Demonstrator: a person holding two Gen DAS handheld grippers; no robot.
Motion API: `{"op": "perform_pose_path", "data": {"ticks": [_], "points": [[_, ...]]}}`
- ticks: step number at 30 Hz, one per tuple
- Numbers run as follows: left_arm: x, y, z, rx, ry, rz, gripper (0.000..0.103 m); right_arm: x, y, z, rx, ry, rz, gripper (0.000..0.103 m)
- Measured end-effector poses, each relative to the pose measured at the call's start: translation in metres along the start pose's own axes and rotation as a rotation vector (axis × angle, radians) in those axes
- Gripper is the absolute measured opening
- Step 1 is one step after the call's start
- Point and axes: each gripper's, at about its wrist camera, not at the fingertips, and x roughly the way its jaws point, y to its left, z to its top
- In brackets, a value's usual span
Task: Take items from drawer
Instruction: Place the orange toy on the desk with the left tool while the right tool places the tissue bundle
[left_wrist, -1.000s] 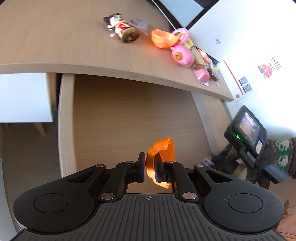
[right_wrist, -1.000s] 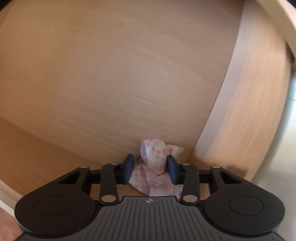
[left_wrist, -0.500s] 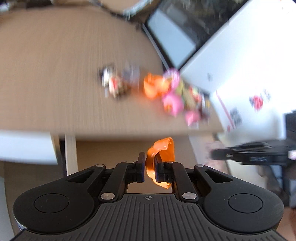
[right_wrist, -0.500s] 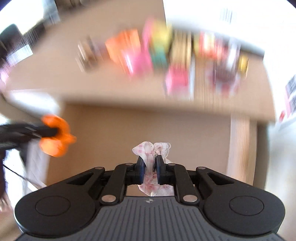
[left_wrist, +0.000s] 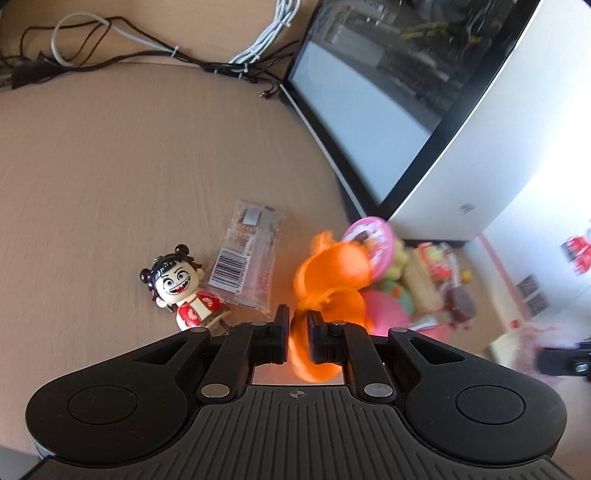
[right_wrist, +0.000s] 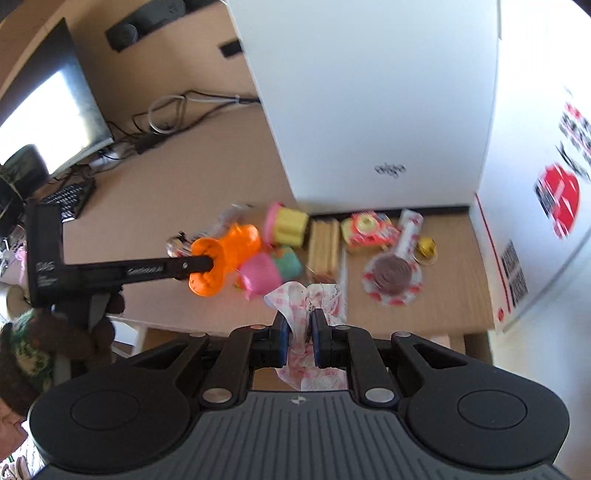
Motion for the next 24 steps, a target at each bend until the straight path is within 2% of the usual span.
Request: {"op": "perform_pose_path", "data": {"ticks": [2, 7, 11, 15, 19, 22, 24], "points": [[0.004, -0.001, -0.002, 0.006, -0.012, 0.028, 0.014, 0.005, -0.006, -0.005, 0.003, -0.001, -0.018, 0.012], [-0.007, 0.000, -0.001, -0.021, -0.061, 0.017, 0.016, 0.000, -0.025, -0.007, 0.043, -0.040, -0.061, 0.012], [-0.026, 0.000, 0.004, -0.037, -0.109, 0.015, 0.016, 0.001, -0.035, 0.005, 0.046, -0.135, -0.098, 0.012], [-0.053, 0.001, 0.003, -0.057, -0.158, 0.015, 0.016, 0.018, -0.039, 0.022, -0.033, -0.238, -0.197, 0.012], [-0.077, 0.000, -0.011, -0.040, -0.150, 0.030, 0.016, 0.052, -0.040, 0.033, -0.159, -0.271, -0.321, 0.012], [-0.092, 0.003, -0.028, -0.055, -0.122, 0.036, 0.016, 0.081, -0.043, 0.035, -0.218, -0.246, -0.401, 0.012], [-0.099, 0.006, -0.038, -0.071, -0.098, 0.041, 0.016, 0.096, -0.047, 0.034, -0.229, -0.228, -0.417, 0.012]]}}
